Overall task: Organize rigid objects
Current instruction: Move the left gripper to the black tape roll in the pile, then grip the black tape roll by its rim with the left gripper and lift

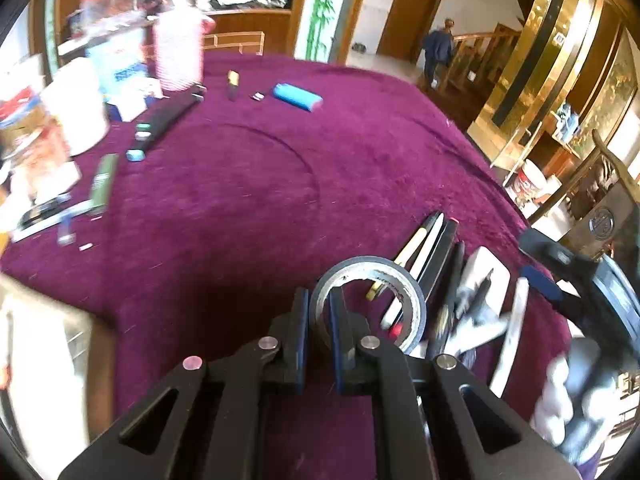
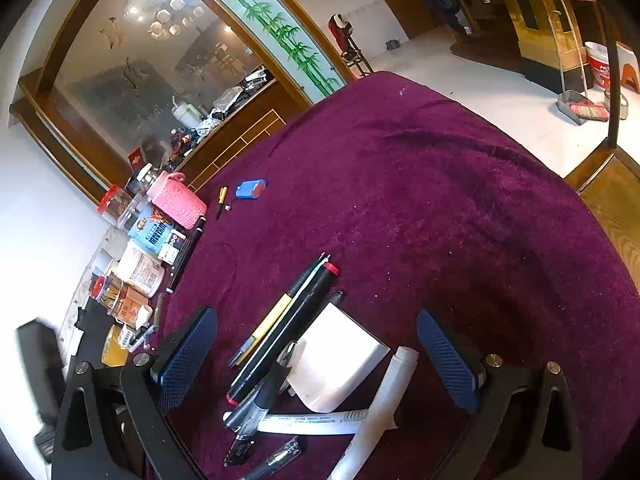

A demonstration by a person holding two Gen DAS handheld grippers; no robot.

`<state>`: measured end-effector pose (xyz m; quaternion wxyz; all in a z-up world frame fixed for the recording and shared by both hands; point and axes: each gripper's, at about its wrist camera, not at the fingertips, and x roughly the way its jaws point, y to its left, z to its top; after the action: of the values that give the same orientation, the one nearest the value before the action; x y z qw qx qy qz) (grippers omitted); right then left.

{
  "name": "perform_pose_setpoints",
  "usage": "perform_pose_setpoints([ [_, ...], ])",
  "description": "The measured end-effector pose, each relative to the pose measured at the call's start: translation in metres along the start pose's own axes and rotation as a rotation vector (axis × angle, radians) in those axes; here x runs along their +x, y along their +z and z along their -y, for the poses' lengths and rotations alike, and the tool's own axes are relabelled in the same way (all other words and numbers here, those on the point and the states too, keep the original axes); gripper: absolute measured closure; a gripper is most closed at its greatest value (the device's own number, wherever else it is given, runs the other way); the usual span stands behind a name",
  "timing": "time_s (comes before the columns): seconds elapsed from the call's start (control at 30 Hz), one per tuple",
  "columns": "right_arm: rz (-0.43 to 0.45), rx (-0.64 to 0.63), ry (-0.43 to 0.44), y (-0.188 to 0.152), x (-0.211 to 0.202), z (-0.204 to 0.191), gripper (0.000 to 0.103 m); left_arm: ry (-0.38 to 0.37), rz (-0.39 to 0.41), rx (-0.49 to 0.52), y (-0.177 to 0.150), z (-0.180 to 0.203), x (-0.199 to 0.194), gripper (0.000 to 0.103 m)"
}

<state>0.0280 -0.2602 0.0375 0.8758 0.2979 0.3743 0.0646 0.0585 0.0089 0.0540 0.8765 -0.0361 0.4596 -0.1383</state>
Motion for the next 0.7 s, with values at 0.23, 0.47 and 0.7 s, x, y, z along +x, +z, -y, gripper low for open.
perform_pose_setpoints([
  [0.23,0.031,-0.012,-0.046,-0.002,-0.003,0.002,0.002,0.067,-0.021,-0.031,-0.062,-0.036,-0.056,0.094],
  [0.47,0.079,-0.102,-0.180,-0.009,-0.008,-0.010,0.002,0.106,-0.096,-0.059,-0.110,-0.055,-0.044,0.093],
  [0.7,0.051,-0.109,-0.135,-0.024,-0.050,-0.018,0.001,0.137,-0.037,0.007,-0.116,-0.048,-0.045,0.089],
])
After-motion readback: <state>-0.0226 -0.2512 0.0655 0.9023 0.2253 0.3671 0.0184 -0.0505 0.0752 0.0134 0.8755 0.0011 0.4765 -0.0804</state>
